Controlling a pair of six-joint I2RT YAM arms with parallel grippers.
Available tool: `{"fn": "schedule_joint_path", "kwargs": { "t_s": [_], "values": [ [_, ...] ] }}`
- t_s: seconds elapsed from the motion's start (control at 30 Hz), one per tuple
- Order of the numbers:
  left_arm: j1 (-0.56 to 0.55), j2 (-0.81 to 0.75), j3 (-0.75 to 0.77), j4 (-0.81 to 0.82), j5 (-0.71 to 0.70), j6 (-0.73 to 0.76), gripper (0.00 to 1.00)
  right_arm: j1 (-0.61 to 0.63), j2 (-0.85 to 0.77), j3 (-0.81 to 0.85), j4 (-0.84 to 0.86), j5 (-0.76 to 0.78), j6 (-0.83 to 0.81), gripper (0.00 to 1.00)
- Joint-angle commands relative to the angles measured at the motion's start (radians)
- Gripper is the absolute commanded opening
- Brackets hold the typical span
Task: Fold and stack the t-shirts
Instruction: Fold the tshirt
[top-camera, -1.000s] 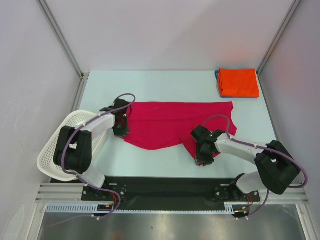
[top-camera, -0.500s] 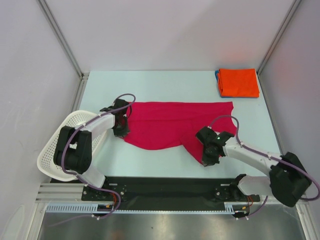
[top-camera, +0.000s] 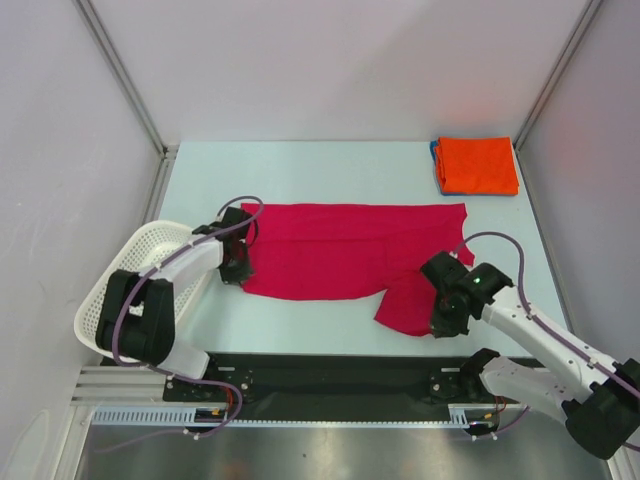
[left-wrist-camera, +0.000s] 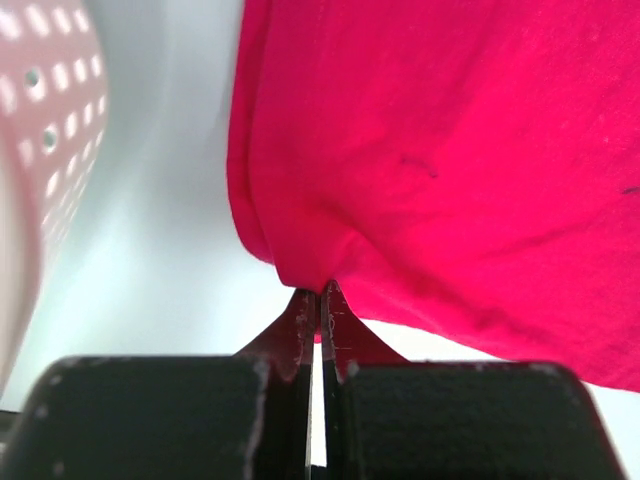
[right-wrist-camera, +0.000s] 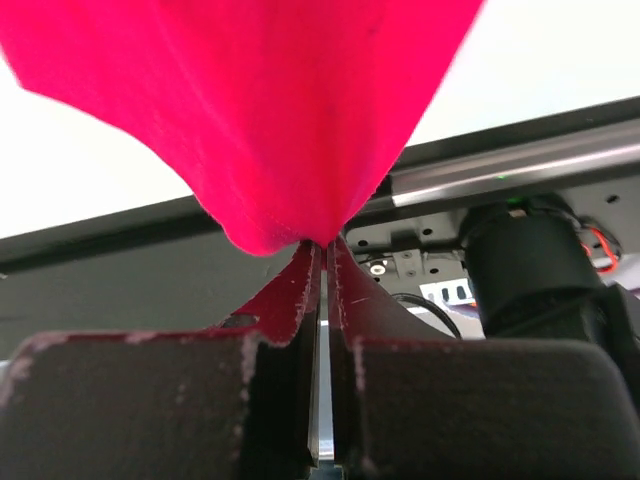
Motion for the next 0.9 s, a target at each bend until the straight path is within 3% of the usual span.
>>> {"fn": "schedule_joint_path", "kwargs": {
  "t_s": [0.0, 0.3, 0.63, 0.87],
  "values": [
    [0.014, -0.071, -0.014, -0.029, -0.035, -0.055, 0.00, -0.100, -0.044, 0.069, -0.110, 0.024, -0.058, 0.00],
    [0.016, -0.130, -0.043, -0.063, -0.049, -0.094, 0.00, -0.413, -0.094, 0.169, -0.200, -0.066, -0.293, 0.00],
    [0.016, -0.125, -0.034, -0.085, -0.069, -0.116, 0.00, -0.532, -0.043, 0.258, -0.205, -0.155, -0.347, 0.00],
    [0.016, -0.071, 0.074, -0.083, -0.080, -0.064, 0.00, -0.682, 0.061, 0.367, -0.141, -0.189, -0.426, 0.00]
  ]
}}
